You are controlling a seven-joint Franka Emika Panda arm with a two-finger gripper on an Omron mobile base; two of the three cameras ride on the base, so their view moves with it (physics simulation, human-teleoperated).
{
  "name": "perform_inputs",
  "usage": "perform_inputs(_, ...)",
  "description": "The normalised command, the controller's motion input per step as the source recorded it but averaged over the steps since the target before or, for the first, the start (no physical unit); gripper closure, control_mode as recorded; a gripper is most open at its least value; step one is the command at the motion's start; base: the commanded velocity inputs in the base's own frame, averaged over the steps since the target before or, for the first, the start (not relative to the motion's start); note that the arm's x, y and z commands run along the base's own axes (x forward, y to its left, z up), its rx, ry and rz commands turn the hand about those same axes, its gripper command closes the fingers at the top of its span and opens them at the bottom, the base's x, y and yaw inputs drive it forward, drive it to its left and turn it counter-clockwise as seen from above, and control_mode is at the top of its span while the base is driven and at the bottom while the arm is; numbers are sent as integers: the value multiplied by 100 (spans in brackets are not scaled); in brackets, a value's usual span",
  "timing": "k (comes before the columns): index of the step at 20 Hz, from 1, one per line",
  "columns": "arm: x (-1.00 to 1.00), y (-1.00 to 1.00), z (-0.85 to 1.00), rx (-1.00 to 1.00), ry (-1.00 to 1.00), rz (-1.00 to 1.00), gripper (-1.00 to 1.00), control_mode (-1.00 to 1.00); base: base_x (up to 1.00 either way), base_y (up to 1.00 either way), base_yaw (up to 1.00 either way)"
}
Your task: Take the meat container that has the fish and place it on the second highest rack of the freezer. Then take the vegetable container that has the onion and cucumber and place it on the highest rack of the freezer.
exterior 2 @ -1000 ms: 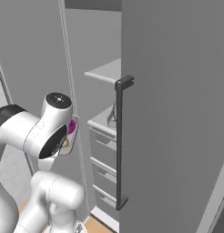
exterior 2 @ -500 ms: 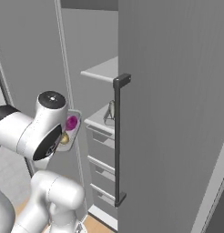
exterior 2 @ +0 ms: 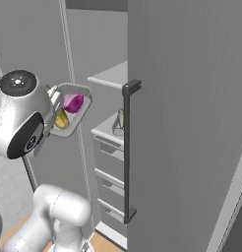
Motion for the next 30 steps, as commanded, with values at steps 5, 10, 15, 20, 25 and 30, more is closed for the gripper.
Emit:
perform_inputs(5,46,-16,58,0,-11,-4,100,-100,0,0,0)
perform_inputs(10,52,-36,20,0,-4,0,100,-100,0,0,0)
perform_inputs(15,90,-26,0,0,5,0,100,-100,0,0,0)
perform_inputs(20,99,-4,0,0,11,0,100,-100,0,0,0)
perform_inputs(25,90,-18,1,0,0,0,100,-100,0,0,0)
perform_inputs(30,95,-12,0,0,1,0,100,-100,0,0,0)
